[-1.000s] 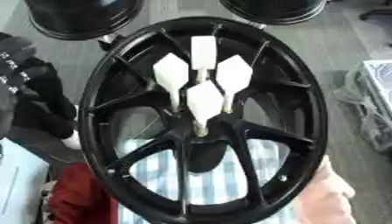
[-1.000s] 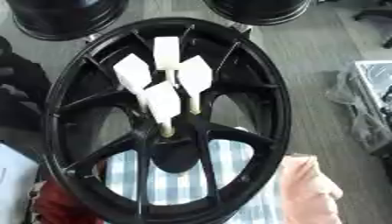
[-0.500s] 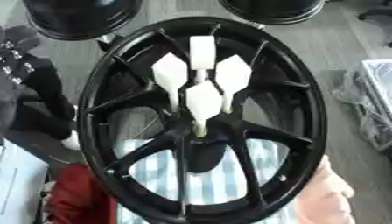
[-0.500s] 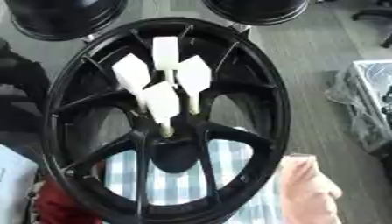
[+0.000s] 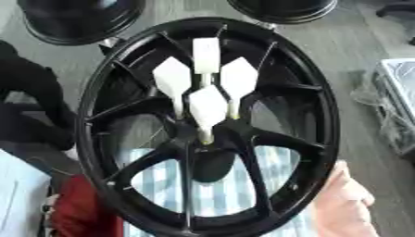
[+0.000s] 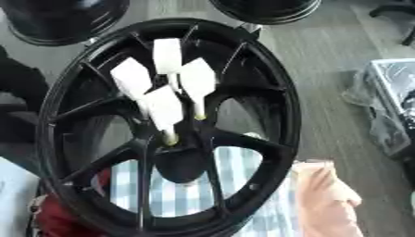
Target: Pull the pin out of the wheel hub.
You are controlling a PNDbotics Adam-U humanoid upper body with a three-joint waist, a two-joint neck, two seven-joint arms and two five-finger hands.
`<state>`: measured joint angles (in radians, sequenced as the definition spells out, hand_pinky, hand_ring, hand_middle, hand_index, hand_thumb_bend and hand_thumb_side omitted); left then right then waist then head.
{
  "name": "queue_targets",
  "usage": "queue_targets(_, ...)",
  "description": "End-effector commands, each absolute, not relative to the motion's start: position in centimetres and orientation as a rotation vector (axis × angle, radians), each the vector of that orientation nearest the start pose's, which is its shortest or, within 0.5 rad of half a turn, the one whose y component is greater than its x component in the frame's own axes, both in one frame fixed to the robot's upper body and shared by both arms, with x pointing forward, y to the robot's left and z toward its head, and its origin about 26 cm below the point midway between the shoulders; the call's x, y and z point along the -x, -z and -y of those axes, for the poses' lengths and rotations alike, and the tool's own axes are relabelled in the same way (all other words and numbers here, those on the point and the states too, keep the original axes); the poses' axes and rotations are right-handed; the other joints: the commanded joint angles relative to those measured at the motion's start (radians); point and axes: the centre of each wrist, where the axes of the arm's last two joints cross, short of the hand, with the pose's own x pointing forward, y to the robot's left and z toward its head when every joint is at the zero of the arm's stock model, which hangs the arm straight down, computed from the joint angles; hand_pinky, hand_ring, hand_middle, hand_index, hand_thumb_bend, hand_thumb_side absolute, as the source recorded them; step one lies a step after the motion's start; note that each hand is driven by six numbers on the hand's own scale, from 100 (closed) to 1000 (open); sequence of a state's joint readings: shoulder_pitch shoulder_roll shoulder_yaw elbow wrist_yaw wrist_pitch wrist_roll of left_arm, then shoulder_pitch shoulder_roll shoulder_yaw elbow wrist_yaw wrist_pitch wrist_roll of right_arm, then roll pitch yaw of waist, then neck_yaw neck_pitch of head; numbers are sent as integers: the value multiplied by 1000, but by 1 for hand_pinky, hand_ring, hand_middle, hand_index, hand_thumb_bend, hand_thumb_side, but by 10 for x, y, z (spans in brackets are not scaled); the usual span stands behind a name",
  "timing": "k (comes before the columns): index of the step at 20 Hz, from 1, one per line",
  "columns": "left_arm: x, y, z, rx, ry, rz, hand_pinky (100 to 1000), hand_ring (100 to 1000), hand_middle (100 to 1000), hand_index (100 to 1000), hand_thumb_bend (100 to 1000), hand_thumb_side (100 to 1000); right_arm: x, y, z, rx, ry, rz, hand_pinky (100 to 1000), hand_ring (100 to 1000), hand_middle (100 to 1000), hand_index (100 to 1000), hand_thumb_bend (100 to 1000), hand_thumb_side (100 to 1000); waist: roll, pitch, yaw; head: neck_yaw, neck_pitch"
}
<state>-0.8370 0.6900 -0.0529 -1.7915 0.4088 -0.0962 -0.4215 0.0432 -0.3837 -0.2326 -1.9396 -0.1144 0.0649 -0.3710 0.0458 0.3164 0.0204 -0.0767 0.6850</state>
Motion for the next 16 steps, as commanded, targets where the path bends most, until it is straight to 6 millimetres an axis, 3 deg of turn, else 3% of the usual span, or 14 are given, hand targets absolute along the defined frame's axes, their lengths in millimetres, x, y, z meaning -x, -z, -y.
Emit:
queue_targets(1, -332, -393, -275, -136, -1731, -3070, 758, 869, 782, 800, 100, 642, -249, -133, 366, 657, 180, 1902, 726, 736, 713, 838, 100, 550, 1, -27, -1, -5, 5)
queue_targets(5, -338, -418, -265, -19, -2037, -2808, 764, 868, 786, 805, 100, 667, -248, -132, 366, 658, 171, 1895, 726, 736, 712, 838, 100, 551, 5, -29, -3, -10, 8)
queue_targets(9, -344, -429, -243, 106, -2389, -2477, 782, 875, 804, 826, 100, 857, -247, -131, 366, 659, 165, 1889, 726, 735, 712, 838, 100, 551, 10, -30, -5, -15, 7)
queue_targets(16, -358, -420, -193, 275, -2562, -2156, 790, 818, 771, 832, 100, 943, -247, -129, 365, 660, 153, 1880, 726, 735, 712, 838, 100, 548, 13, -32, -6, -22, 8)
